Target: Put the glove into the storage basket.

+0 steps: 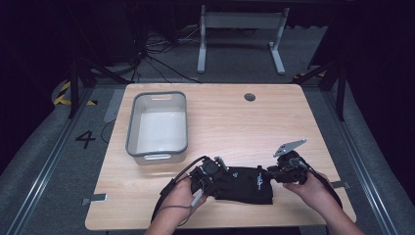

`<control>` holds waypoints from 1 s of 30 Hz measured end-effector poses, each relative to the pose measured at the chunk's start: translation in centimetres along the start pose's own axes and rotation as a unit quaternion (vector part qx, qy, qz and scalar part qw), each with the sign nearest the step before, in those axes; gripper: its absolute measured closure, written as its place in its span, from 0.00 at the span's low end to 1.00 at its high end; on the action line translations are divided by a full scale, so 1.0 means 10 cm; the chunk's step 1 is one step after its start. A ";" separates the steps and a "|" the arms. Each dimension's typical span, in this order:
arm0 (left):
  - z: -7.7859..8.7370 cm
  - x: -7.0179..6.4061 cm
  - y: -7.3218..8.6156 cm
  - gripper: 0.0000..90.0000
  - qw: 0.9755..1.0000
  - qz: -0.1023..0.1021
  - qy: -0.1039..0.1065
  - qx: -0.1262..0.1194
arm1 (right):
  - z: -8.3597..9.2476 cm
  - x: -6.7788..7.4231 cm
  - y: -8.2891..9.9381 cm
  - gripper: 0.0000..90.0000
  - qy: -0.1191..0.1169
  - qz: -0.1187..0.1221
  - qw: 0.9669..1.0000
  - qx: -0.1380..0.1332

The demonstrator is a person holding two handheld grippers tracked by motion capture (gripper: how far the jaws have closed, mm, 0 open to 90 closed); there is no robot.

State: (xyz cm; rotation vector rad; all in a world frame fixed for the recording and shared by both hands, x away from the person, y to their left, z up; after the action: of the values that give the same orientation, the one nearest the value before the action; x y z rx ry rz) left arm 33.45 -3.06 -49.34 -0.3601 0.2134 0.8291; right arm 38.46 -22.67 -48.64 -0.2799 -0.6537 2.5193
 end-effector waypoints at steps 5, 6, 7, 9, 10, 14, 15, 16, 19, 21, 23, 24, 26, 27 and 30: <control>0.05 -0.02 -0.04 0.92 1.000 -0.007 -0.002 -0.019 | 0.04 -0.04 0.01 0.72 0.018 0.000 1.000 -0.015; 0.06 -0.02 -0.06 0.92 1.000 -0.007 -0.002 -0.024 | 0.06 -0.04 0.00 0.75 0.022 0.003 1.000 -0.021; 0.07 -0.02 -0.08 0.92 1.000 -0.007 -0.001 -0.031 | 0.08 -0.03 0.00 0.78 0.021 0.001 1.000 -0.022; 0.07 -0.03 -0.10 0.93 0.999 -0.008 0.000 -0.037 | 0.11 -0.01 0.03 0.83 0.015 -0.002 1.000 -0.022; 0.07 -0.04 -0.11 0.93 0.999 -0.011 0.002 -0.036 | 0.11 0.00 0.05 0.84 0.012 -0.004 1.000 -0.018; 0.03 -0.06 -0.13 0.93 0.999 -0.020 0.008 -0.025 | 0.11 0.10 0.20 0.82 -0.011 -0.012 1.000 0.002; 0.03 -0.07 -0.13 0.92 0.999 -0.021 0.011 -0.022 | 0.12 0.12 0.22 0.81 -0.012 -0.011 1.000 0.003; 0.01 -0.08 -0.13 0.92 1.000 -0.023 0.014 -0.014 | 0.13 0.15 0.24 0.80 -0.015 -0.009 1.000 0.006; -0.04 -0.09 -0.14 0.92 0.999 -0.029 0.014 -0.001 | 0.13 0.29 0.32 0.76 -0.031 -0.001 0.999 0.011; -0.07 -0.09 -0.16 0.92 0.999 -0.029 0.016 0.002 | 0.13 0.35 0.35 0.74 -0.036 0.002 0.999 0.014; -0.09 -0.09 -0.17 0.92 0.999 -0.029 0.015 0.007 | 0.11 0.39 0.37 0.72 -0.040 0.003 0.999 0.014; -0.10 -0.09 -0.18 0.92 0.999 -0.030 0.016 0.007 | 0.10 0.40 0.37 0.70 -0.042 0.001 0.999 0.014; -0.12 -0.09 -0.17 0.92 0.999 -0.029 0.018 0.012 | 0.07 0.41 0.40 0.66 -0.043 -0.002 0.999 0.020; -0.13 -0.08 -0.17 0.92 0.999 -0.030 0.018 0.014 | 0.05 0.40 0.42 0.65 -0.042 -0.002 0.999 0.022; -0.16 -0.07 -0.17 0.92 0.999 -0.028 0.022 0.022 | 0.00 0.40 0.47 0.61 -0.045 -0.004 0.998 0.033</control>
State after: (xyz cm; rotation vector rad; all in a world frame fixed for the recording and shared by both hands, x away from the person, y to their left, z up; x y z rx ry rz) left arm 34.15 -5.18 -50.16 -0.3426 0.2617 0.7602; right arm 33.07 -24.03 -51.28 -0.1396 -0.6042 2.5512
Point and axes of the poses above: each handheld gripper's, and its own axes: z roughly backward along the jaws, y roughly out of its underside, x roughly to its left, the point moved 10 cm from there along -z, roughly forward along the jaws, and after that the axes turned 13 degrees about z, right-handed, at the moved point
